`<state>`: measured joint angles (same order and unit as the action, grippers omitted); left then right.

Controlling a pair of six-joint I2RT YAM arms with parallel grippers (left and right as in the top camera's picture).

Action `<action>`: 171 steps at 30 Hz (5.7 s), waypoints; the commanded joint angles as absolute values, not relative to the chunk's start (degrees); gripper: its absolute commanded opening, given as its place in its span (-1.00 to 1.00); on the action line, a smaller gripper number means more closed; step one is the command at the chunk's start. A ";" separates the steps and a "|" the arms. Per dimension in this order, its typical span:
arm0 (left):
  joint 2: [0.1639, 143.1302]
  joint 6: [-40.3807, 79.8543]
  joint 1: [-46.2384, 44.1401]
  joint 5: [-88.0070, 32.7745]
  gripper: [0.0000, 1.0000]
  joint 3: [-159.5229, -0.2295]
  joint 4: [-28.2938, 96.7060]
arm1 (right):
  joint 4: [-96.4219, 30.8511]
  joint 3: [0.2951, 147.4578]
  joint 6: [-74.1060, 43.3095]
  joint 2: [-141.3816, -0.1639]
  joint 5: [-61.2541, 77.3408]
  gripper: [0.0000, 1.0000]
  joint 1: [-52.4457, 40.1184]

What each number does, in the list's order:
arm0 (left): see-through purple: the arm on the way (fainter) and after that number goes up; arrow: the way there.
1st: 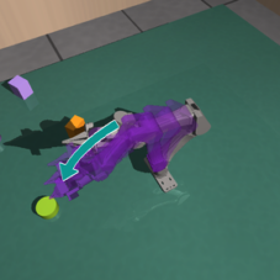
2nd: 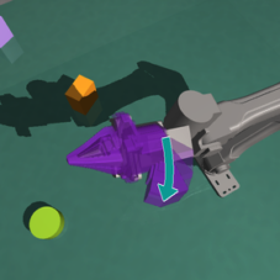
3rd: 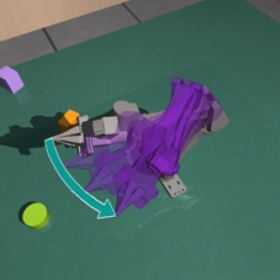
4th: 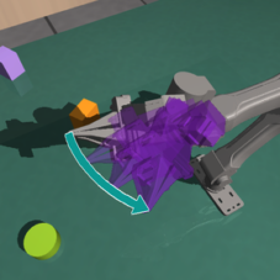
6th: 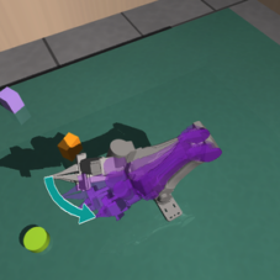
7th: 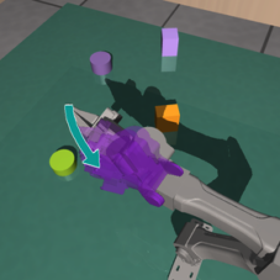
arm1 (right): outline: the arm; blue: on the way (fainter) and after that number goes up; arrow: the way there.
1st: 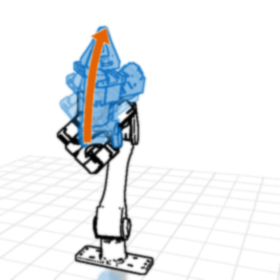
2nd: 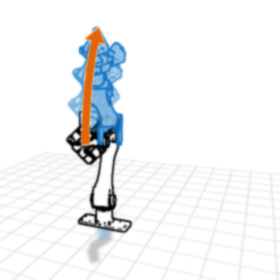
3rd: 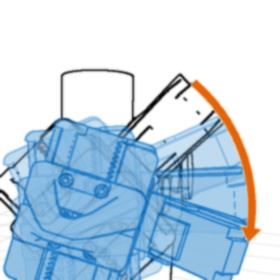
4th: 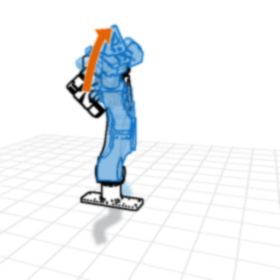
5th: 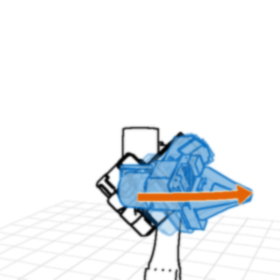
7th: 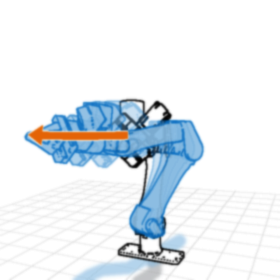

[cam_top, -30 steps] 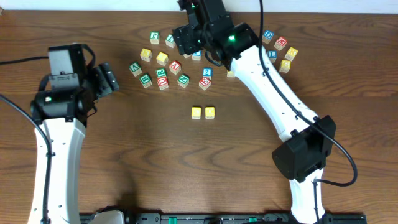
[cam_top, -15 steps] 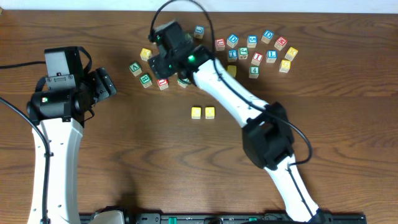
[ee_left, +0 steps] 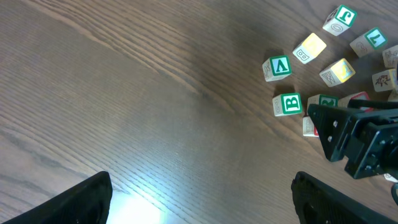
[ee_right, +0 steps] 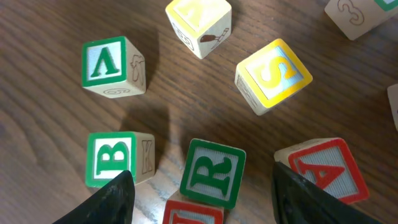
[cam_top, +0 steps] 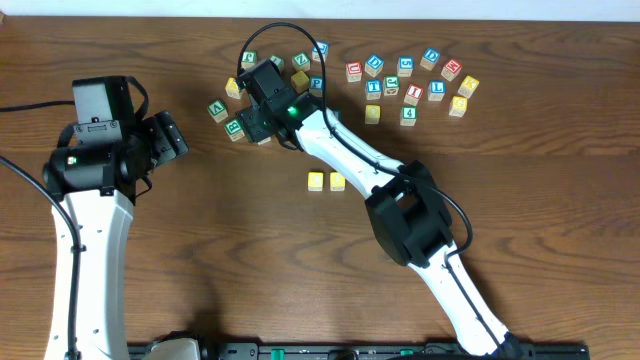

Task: Spell out CORL
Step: 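Lower the right gripper onto the green R block and close, then lift the green R block and carry it toward the O block, then lower the R block onto the table right of the O block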

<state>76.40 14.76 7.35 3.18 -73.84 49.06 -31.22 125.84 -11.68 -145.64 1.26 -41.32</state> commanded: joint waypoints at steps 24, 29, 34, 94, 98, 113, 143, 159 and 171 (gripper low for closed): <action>75.96 14.85 7.49 3.70 0.82 -74.11 49.21 | -26.50 126.41 -15.88 -148.97 -2.94 -0.10 -41.30; 75.96 14.83 7.49 3.70 0.82 -74.11 49.21 | -26.33 126.43 -15.88 -148.94 -2.94 -0.21 -41.23; 75.96 14.85 7.49 3.70 0.82 -74.11 49.21 | -26.15 126.43 -15.86 -148.94 -3.11 -0.28 -41.23; 75.99 14.85 7.49 3.70 0.82 -74.11 50.04 | -83.79 116.99 -23.40 -116.05 -3.55 -0.56 -26.68; 75.99 14.85 7.49 3.68 0.82 -74.11 50.06 | -77.08 107.44 -25.54 -116.05 -3.51 -0.55 -26.65; 75.99 14.87 7.49 3.68 0.82 -74.11 50.04 | -53.91 84.84 -42.59 -116.14 -1.76 -0.53 -26.70; 75.99 15.09 7.49 3.68 0.82 -74.11 50.04 | -50.61 88.18 -16.69 -115.70 -1.78 0.42 -25.89; 75.99 15.09 7.49 3.68 0.82 -74.11 50.04 | -62.81 87.85 24.12 -115.77 9.56 0.42 -25.50; 75.99 15.09 7.49 3.66 0.82 -74.11 50.06 | -55.94 84.95 24.53 -116.44 8.54 0.49 -25.12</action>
